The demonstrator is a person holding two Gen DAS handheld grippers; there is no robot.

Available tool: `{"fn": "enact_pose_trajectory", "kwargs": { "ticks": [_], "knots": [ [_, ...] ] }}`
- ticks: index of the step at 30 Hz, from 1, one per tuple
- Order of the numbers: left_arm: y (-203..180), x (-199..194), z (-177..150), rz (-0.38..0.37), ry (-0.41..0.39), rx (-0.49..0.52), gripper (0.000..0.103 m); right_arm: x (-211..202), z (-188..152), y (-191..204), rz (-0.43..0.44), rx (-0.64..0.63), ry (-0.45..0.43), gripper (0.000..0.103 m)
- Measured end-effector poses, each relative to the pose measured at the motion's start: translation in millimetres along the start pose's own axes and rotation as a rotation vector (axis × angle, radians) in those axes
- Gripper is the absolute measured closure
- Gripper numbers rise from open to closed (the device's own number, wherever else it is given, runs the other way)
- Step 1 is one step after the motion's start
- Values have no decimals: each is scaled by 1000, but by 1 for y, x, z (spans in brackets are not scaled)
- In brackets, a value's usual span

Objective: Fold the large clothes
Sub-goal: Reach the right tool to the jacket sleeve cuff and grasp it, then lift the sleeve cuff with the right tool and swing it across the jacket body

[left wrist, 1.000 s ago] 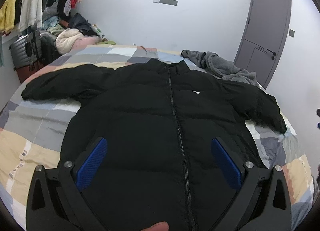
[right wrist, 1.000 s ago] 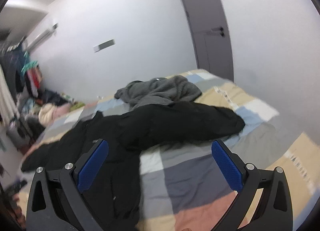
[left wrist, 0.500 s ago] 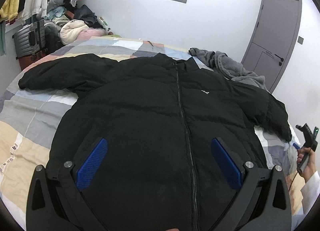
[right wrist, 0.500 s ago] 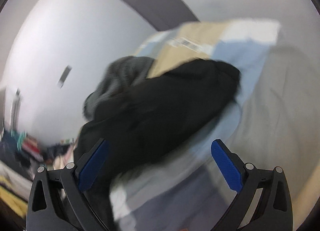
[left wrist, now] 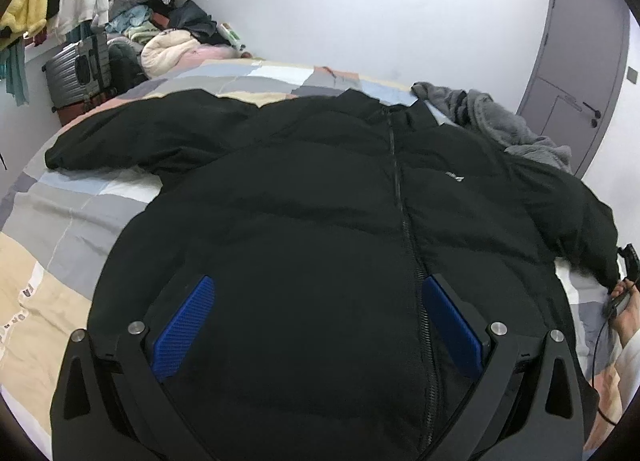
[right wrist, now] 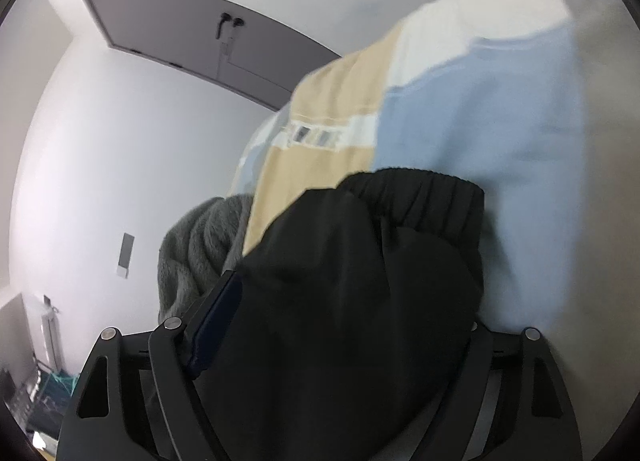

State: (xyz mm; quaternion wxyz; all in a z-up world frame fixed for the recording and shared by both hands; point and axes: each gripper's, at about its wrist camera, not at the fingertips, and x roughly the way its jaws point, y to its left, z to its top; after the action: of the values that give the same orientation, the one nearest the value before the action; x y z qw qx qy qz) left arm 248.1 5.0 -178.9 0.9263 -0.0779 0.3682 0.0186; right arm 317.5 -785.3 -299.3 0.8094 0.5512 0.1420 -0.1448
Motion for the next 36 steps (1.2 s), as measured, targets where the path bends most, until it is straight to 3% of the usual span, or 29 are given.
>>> {"fn": "enact_pose_trajectory", "kwargs": {
  "ticks": [6, 8, 10, 17, 26, 29, 32, 36],
  "knots": [
    [-7, 13, -1, 27, 17, 25, 0, 21, 5, 13, -18, -102, 37, 69],
    [-10, 13, 0, 29, 14, 39, 0, 23, 7, 21, -26, -141, 43, 88],
    [-11, 11, -1, 24, 10, 49, 0, 21, 10, 28, -39, -168, 42, 92],
    [-10, -5, 1, -6, -12, 64, 0, -23, 34, 73, -71, -241, -12, 97],
    [-2, -32, 7, -52, -61, 91, 0, -96, 51, 181, -43, -396, -79, 99],
    [1, -43, 9, -51, -59, 144, 0, -114, 45, 222, -36, -461, -89, 99],
    [8, -58, 13, -29, -113, 185, 0, -135, 30, 279, -19, -567, -104, 98],
    [26, -64, 19, -60, -122, 148, 0, -155, -2, 349, 10, -676, -128, 98]
  ]
}}
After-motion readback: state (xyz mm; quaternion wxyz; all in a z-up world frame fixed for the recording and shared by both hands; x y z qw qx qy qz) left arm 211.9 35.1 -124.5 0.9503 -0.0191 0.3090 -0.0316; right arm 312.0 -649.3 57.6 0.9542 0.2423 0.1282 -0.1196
